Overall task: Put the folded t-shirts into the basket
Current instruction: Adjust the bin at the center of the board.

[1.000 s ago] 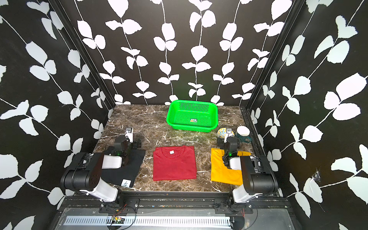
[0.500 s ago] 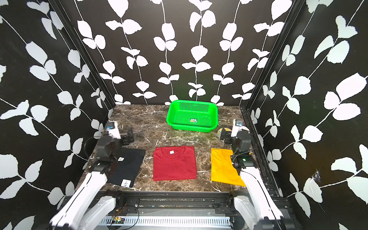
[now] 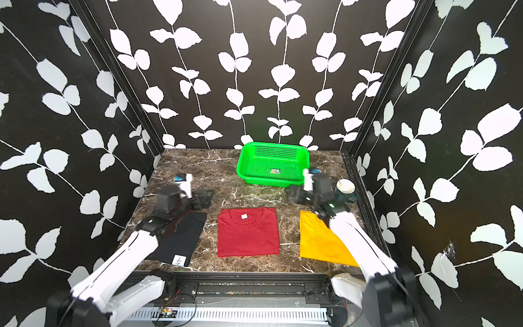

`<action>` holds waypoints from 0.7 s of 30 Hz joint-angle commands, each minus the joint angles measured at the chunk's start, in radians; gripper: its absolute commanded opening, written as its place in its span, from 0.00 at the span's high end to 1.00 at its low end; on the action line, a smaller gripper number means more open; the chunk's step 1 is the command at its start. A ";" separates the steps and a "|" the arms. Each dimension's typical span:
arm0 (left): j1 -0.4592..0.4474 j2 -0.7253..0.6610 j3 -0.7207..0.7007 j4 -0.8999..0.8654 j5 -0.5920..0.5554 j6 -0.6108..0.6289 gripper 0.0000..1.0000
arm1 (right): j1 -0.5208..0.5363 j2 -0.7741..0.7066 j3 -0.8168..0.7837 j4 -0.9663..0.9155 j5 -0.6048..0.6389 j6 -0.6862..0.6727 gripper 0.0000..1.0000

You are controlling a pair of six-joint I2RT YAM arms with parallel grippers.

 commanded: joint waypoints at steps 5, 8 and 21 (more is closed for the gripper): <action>-0.123 0.175 0.141 -0.181 -0.076 0.103 0.02 | 0.149 0.353 0.406 -0.211 0.172 -0.096 0.01; -0.123 0.195 0.141 -0.198 -0.101 0.090 0.01 | 0.168 0.487 0.531 -0.218 0.093 -0.182 0.01; -0.039 0.145 0.135 -0.406 -0.468 -0.299 0.02 | 0.252 0.997 1.123 -0.252 -0.315 -0.252 0.01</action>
